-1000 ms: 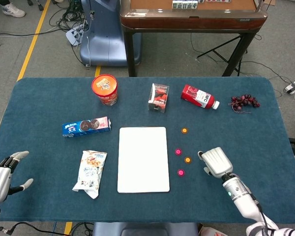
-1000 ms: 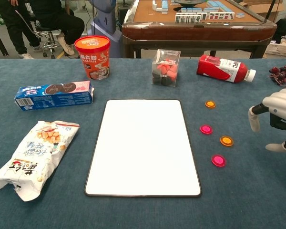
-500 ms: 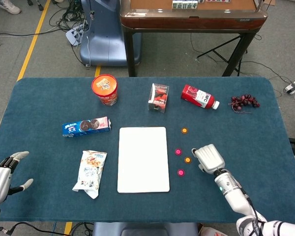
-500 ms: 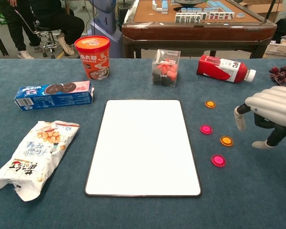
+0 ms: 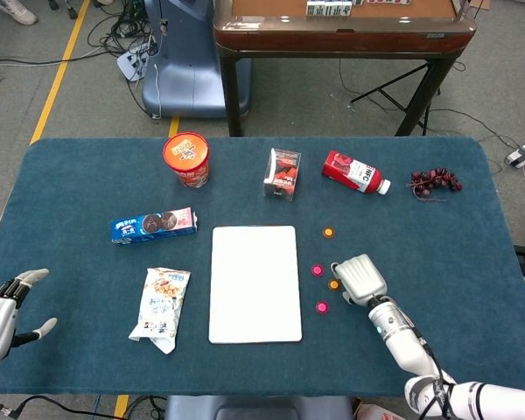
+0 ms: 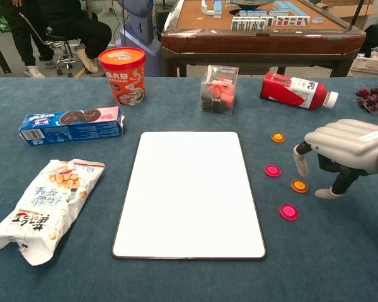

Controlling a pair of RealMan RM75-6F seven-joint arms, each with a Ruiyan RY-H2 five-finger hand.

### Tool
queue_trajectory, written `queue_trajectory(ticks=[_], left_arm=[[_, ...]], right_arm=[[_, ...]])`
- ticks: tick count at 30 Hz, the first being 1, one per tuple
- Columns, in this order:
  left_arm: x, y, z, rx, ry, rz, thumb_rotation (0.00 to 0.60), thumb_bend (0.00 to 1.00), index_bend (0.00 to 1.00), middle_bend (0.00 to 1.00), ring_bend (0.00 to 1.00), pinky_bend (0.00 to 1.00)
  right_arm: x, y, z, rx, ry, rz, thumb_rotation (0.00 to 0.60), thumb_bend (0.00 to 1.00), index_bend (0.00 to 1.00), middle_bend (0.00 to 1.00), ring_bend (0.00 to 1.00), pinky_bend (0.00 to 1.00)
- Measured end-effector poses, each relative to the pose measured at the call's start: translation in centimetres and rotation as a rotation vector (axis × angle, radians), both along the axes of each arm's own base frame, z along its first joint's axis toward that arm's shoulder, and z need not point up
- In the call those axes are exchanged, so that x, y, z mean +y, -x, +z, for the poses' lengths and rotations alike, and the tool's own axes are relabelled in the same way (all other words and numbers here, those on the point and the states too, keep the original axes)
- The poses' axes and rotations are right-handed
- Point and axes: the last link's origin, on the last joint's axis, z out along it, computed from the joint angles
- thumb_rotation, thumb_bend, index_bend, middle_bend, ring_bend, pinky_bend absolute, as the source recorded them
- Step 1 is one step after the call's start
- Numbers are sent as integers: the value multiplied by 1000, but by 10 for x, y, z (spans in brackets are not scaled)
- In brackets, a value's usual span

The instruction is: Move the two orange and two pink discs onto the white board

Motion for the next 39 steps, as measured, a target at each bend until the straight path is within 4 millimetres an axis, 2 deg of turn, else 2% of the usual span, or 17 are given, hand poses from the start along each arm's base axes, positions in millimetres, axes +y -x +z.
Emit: queue_trajectory(ticks=[11,33,39], left_arm=[[-1,0,0,0,1,1,600,67,267,258,308,534],[-1,0,1,-2,2,2,600,67,271,258,308,534],[-2,0,2,-2,1,2,600,67,271,258,308,534]], right_arm=[[-9,-6,-8,4,-17,-19,600,183,453,1000,1000,1000],[-13,-12,-15,0,-39,-38,600,197,453,1000,1000,1000],[-14,-13,-15,-8,-39,-50,600,239,515,1000,1000,1000]])
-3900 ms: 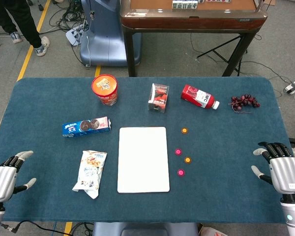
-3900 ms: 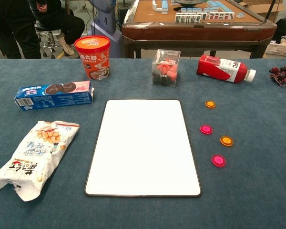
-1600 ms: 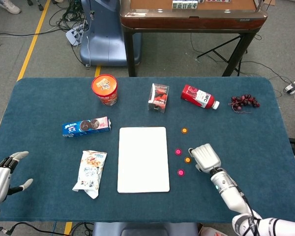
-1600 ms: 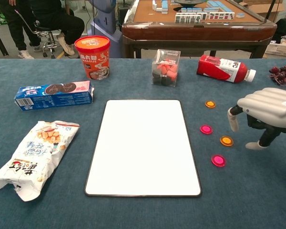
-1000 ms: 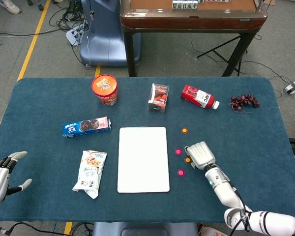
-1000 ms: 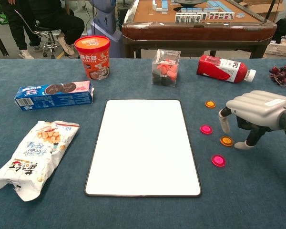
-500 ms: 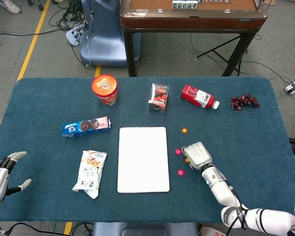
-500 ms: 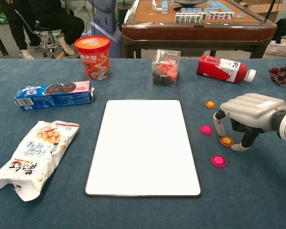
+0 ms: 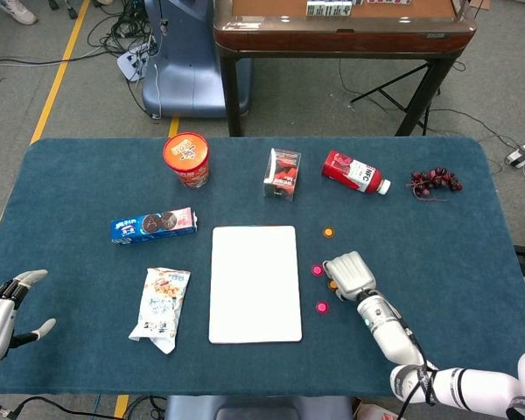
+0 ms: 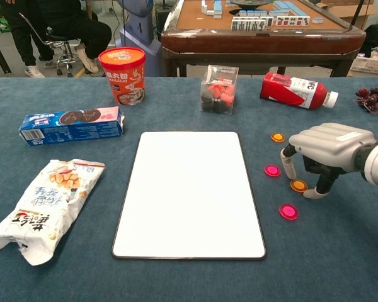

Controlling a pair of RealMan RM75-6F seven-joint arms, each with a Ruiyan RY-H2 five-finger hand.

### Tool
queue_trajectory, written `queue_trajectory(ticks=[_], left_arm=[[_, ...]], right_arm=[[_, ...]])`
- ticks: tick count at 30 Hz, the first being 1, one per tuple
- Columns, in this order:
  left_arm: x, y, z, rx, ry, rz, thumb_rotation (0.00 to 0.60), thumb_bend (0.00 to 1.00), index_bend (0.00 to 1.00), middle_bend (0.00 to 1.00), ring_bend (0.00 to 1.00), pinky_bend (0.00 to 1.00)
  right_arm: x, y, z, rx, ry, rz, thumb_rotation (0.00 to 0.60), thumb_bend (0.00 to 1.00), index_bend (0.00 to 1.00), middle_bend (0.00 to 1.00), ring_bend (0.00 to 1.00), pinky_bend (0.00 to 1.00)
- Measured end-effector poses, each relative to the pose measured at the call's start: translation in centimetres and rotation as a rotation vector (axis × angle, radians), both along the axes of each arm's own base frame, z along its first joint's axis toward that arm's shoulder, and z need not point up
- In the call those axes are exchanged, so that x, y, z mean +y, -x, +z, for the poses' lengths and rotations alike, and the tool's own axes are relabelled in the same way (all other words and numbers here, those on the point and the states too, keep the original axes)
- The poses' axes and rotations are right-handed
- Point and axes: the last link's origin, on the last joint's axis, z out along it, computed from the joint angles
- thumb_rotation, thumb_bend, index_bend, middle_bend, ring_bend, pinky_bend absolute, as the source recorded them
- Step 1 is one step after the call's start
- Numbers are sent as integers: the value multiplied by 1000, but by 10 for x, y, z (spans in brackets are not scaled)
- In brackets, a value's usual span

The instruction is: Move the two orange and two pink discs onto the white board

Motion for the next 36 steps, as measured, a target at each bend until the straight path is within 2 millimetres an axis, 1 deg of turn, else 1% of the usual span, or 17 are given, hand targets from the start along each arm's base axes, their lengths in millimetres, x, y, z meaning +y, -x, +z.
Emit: queue_trajectory(ticks=[5,12,15,21,24,32,33,36], left_arm=[[0,0,0,2,2,1,600,67,271,258,308,534],[0,0,-1,2,3,1,600,67,271,258,309,534],[1,0,-1,3,3,3,600,67,271,258,309,534],[1,1,-1,5,0,4,600,67,271,258,309,534],[1,1,0,3,-2,7,600,67,271,258,308,534],[2,4,4,-5,-14,16,600,67,271,258,308,534],[2,4,4,-6,-15,16,600,67,271,258,309,534],[2,4,5,-9,-17,17,600,67,271,258,309,534]], right_arm=[[-1,-1,1,-15,-3,-9,600,285,550,1000,1000,1000],[0,-8,6,-59,-16,-15,600,292,563,1000,1000,1000],[3,-17,9,-90,-26,-1,600,294,563,1000,1000,1000],[13,-43,10,-126,-61,66,600,294,563,1000,1000,1000],[17,-55,4,-115,-81,103,600,293,564,1000,1000,1000],[31,-85,-23,-99,-148,173,600,286,563,1000,1000,1000],[32,-88,-25,-97,-154,180,600,276,563,1000,1000,1000],[36,-97,-30,-92,-166,202,600,156,545,1000,1000,1000]])
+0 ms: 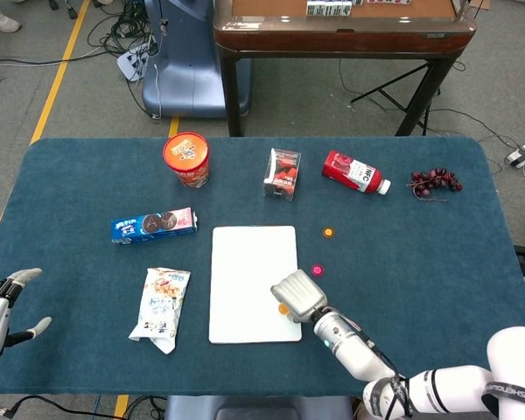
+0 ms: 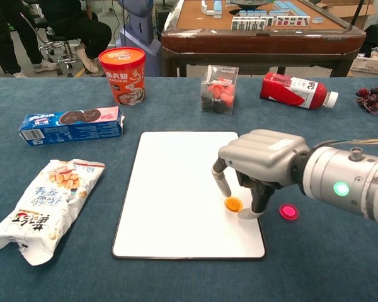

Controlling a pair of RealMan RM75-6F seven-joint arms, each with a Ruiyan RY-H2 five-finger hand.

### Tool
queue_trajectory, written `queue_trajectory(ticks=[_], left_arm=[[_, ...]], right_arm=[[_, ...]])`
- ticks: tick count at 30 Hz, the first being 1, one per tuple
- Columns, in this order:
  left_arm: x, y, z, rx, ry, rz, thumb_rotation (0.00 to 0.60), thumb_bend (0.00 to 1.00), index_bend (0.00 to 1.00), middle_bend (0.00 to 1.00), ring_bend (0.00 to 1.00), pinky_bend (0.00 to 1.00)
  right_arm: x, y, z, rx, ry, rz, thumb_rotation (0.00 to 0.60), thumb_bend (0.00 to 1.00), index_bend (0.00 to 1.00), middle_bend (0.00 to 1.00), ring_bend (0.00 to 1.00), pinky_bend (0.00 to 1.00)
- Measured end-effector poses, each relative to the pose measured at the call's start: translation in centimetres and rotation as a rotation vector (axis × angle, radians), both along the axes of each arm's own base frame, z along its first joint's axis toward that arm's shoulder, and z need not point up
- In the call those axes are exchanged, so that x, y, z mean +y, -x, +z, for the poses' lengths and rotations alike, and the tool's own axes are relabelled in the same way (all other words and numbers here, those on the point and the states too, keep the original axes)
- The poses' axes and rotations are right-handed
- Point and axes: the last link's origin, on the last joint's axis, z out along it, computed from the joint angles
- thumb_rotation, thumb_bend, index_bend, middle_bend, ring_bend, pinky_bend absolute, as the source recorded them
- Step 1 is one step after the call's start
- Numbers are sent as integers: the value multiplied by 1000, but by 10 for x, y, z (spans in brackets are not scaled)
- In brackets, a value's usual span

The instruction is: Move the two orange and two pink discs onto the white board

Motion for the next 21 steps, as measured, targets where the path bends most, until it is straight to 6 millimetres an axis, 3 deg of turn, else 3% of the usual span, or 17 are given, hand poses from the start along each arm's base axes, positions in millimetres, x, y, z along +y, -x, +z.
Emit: queue_trajectory(ticks=[5,13,21], left_arm=[[0,0,0,-1,4,-1,600,67,271,258,308,534],[0,0,0,-2,1,0,600,67,272,258,309,534],[0,1,1,-4,-1,4,600,67,272,258,308,534]], right_arm=[[3,-11,-1,-7,7,24,600,7,462,1000,1000,1000],[-1,-15,2,-4,26,29,600,1,368,1000,1000,1000],[-28,-20,20,-7,163,40,600,177,368,1000,1000,1000]])
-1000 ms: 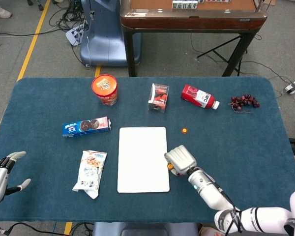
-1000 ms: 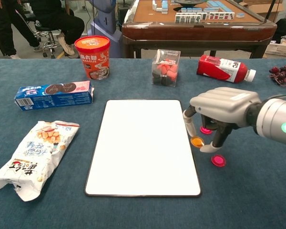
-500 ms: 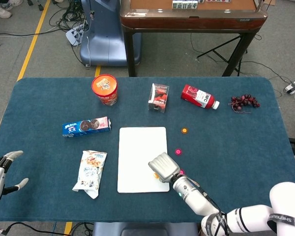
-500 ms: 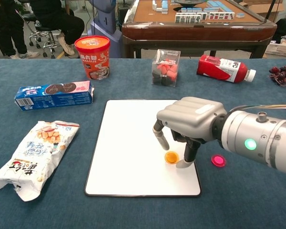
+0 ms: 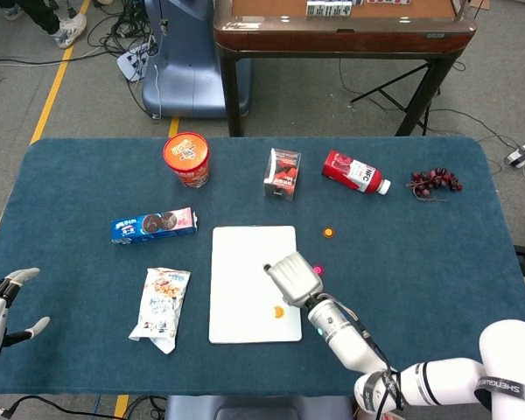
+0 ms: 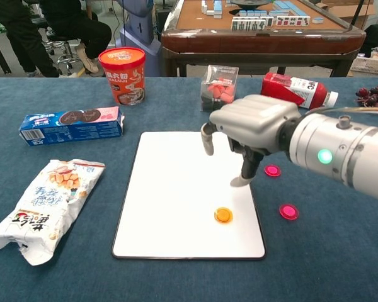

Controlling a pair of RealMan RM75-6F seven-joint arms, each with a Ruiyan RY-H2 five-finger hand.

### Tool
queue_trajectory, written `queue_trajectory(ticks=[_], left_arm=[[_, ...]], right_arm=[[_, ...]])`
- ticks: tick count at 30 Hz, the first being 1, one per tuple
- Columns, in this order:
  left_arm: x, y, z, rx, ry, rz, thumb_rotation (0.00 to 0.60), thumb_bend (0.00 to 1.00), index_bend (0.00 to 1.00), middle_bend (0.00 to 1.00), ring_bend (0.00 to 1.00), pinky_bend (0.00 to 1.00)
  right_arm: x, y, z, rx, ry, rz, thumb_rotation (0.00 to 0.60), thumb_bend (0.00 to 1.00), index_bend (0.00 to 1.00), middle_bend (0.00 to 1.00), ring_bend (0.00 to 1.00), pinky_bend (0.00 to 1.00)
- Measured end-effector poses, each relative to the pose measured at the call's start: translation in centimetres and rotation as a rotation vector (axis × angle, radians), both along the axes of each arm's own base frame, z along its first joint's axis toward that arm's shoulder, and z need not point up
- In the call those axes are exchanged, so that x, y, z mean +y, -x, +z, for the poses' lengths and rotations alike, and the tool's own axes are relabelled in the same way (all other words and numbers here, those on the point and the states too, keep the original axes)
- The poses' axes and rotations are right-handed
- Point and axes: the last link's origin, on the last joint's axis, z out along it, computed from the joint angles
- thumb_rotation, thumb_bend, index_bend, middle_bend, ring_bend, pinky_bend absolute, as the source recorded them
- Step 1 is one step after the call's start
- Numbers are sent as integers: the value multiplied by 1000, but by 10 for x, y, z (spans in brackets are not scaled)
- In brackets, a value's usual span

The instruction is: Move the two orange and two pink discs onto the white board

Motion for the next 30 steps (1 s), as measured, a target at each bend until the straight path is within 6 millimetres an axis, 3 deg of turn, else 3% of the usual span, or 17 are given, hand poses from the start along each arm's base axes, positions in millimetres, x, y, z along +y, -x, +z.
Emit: queue_trajectory(ticks=[8,16,30], left_arm=[[0,0,-2,5,5,0,600,67,272,258,308,534],[0,0,-2,6,7,1,600,67,272,258,308,534],[0,0,0,-2,-2,-1,600,67,276,258,309,534]], right_arm=[[-36,5,26,65,147,-37,600,186,368,1000,1000,1000],[-70,22,43,116,239,-138,600,187,368,1000,1000,1000],[-109,54,38,93,251,-277,600,188,368,1000,1000,1000]])
